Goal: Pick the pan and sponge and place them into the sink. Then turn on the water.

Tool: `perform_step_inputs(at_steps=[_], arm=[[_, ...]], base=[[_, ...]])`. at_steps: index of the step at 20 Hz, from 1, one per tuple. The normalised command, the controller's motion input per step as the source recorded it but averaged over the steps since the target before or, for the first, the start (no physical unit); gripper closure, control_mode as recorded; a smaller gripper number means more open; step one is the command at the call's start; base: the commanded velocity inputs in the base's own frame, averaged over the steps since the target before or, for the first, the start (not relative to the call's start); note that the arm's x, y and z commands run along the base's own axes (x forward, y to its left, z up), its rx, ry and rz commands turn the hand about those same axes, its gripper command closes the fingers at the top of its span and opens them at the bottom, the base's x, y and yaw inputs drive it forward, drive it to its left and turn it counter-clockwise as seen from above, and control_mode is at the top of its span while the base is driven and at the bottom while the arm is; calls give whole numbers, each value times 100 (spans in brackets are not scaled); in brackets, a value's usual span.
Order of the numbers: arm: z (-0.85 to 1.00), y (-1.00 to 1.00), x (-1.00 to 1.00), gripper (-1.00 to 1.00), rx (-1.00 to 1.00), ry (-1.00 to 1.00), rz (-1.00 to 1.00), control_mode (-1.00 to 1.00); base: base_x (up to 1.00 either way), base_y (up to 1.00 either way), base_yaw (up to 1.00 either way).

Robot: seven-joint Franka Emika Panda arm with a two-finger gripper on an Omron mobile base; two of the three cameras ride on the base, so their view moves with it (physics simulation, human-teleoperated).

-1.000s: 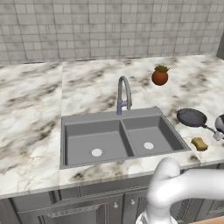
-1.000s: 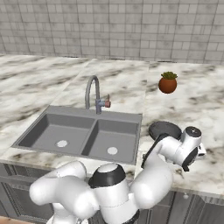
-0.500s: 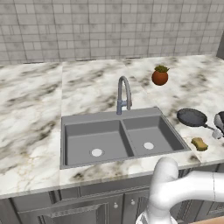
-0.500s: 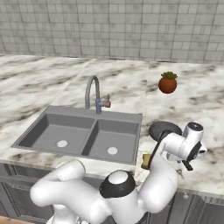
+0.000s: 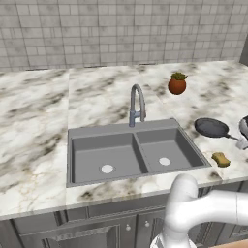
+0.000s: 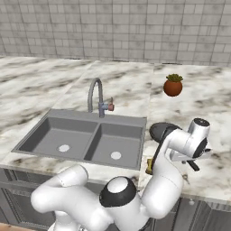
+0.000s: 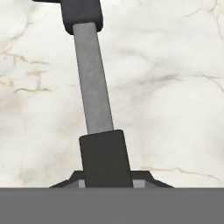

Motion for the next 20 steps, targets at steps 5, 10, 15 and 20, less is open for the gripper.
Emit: perform_step_inputs(at_steps=[5, 10, 15, 20], arm=[[2, 74, -17, 100, -2, 0, 6, -100], [7, 82, -11, 100, -4, 0, 8, -100], [6, 86, -12, 100, -5, 0, 8, -100], [2, 82, -6, 100, -6, 0, 7, -100]], base=[[0, 0, 0], [0, 0, 0], [0, 0, 0], [0, 0, 0]])
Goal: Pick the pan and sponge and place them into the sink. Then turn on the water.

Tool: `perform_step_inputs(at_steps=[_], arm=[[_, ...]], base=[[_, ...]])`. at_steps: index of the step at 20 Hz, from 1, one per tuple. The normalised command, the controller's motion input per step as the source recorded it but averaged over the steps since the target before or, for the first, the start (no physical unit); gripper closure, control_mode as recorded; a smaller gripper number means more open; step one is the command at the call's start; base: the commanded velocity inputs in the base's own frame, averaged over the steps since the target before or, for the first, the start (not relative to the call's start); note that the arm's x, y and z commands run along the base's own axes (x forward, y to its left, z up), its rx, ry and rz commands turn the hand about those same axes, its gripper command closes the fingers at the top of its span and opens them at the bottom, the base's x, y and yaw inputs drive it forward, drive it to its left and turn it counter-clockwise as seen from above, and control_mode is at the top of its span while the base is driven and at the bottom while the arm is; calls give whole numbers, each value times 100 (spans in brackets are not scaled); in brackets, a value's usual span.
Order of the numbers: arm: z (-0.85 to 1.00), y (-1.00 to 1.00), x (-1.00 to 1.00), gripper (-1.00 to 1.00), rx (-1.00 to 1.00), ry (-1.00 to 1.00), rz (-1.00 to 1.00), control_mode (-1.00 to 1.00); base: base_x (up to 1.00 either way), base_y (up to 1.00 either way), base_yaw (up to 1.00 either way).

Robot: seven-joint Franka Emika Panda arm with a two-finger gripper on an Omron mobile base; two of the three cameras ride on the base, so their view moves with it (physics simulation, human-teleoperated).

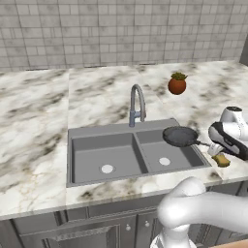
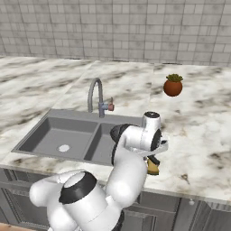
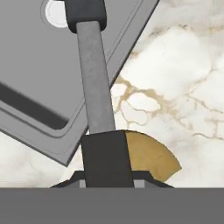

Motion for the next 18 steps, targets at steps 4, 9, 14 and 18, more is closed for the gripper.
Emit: perform_step_inputs(at_steps=[4, 9, 14, 18], arm=[[0, 76, -6, 100, -6, 0, 8, -100], [8, 67, -15, 100, -4, 0, 7, -100], [25, 52, -26, 100, 0, 0, 7, -100], [35, 38, -30, 100, 0, 0, 5, -100]], base=[[0, 0, 0], [0, 0, 0], [0, 0, 0], [0, 0, 0]])
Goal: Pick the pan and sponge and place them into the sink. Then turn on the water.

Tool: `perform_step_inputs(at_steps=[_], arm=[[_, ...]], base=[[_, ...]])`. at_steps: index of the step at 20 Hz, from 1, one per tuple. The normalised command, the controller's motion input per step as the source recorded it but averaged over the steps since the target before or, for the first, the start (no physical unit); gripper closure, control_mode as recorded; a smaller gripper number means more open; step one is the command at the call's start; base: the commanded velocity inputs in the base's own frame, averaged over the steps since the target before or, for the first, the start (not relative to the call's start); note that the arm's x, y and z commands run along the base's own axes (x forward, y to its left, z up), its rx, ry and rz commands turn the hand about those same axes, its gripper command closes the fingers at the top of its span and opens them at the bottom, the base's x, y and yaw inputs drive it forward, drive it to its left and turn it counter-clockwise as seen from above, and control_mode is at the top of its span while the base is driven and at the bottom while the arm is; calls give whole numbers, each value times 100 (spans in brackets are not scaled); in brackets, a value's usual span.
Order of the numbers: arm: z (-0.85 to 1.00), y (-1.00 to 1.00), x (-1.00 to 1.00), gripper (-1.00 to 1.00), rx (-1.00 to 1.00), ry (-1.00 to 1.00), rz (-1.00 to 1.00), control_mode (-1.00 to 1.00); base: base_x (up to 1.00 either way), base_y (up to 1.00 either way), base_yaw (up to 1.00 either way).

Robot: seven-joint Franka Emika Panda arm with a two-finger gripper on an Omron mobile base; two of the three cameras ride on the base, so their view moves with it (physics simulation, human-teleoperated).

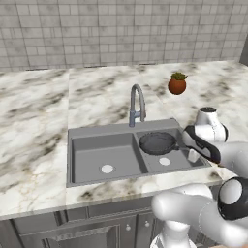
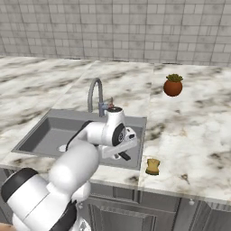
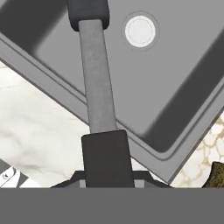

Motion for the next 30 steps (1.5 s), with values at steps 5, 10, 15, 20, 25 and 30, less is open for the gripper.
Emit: perform_step_inputs(at_steps=[5, 10, 15, 20, 25, 30], arm=[[17, 34, -20, 100, 0, 0, 5, -100], [0, 57, -11, 100, 0, 1, 5, -100], [-1, 66, 0, 100, 0, 3, 1, -100], [-1, 60, 13, 100, 0, 5, 0, -100], [-14, 45, 44, 100, 0, 8, -1, -100], [-28, 40, 61, 100, -6, 8, -4, -100]], base=[[0, 0, 0], [0, 0, 0], [0, 0, 0], [0, 0, 0], [0, 0, 0], [0, 0, 0]])
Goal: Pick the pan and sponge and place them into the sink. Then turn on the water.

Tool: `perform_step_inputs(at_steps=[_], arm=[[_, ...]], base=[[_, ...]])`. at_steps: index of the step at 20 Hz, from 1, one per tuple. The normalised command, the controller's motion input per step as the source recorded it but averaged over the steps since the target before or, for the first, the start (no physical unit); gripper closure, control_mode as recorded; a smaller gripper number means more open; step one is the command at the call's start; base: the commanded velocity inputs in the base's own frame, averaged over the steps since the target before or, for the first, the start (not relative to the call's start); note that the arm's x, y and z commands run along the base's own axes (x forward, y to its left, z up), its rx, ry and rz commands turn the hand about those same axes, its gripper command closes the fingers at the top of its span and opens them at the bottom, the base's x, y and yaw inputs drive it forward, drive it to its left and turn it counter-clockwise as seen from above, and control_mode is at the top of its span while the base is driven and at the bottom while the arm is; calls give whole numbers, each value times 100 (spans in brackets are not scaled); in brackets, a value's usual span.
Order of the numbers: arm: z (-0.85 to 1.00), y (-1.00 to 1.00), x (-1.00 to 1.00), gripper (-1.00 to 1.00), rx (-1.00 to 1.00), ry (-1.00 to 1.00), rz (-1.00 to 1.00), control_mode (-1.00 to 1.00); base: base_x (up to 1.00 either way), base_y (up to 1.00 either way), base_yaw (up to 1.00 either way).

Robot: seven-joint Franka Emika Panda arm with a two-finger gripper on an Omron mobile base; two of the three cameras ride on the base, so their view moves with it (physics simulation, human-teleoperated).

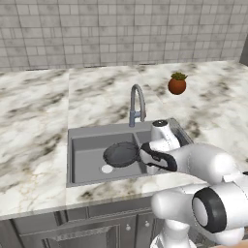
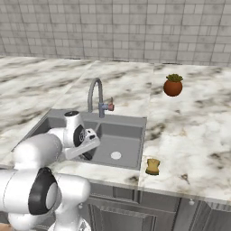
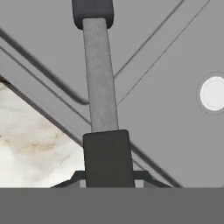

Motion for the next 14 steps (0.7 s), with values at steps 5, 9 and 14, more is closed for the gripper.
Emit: perform_step_inputs(at_steps=[5, 9, 14], arm=[[-19, 40, 59, 100, -4, 5, -7, -100], [-1, 55, 29, 100, -1, 1, -8, -100], [0, 55, 21, 100, -1, 1, -6, -100]], base=[[0, 0, 0], [0, 0, 0], [0, 0, 0]])
